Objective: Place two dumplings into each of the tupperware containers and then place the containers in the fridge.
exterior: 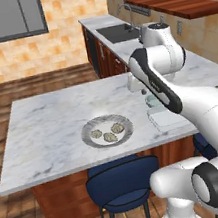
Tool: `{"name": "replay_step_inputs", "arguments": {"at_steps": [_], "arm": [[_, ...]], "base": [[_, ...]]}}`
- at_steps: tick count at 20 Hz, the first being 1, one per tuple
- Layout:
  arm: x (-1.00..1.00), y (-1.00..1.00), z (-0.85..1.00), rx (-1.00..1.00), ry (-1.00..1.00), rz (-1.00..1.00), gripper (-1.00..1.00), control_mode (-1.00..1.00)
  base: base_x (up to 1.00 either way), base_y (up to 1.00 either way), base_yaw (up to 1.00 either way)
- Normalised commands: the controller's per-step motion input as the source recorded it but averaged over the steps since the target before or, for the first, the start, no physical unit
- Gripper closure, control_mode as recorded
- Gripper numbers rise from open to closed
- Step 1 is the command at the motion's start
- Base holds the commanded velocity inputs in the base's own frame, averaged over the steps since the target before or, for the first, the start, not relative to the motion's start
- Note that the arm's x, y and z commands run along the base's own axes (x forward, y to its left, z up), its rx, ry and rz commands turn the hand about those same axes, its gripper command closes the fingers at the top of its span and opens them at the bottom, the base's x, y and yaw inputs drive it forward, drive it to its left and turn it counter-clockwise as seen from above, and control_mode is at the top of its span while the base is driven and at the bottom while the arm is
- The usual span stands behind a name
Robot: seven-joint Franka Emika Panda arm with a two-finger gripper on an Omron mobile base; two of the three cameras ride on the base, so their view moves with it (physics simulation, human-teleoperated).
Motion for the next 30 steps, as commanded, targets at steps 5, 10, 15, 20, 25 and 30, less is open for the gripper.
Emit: {"name": "replay_step_inputs", "arguments": {"at_steps": [5, 10, 15, 20, 25, 30], "arm": [[0.06, 0.03, -0.1, 0.0, 0.04, 0.01, -1.0, -1.0], [0.46, 0.28, -0.88, 0.0, 0.1, 0.0, -1.0, -1.0], [0.69, 0.26, -0.9, 0.04, 0.09, 0.06, -1.0, -1.0], [0.28, 0.4, -0.71, 0.04, 0.05, 0.1, -1.0, -1.0], [0.02, 0.63, -0.54, 0.03, 0.05, 0.11, -1.0, -1.0], [0.26, 0.25, -0.42, 0.02, 0.0, 0.08, -1.0, -1.0]], "base": [[0.0, 0.0, 0.0], [0.0, 0.0, 0.0], [0.0, 0.0, 0.0], [0.0, 0.0, 0.0], [0.0, 0.0, 0.0], [0.0, 0.0, 0.0]]}}
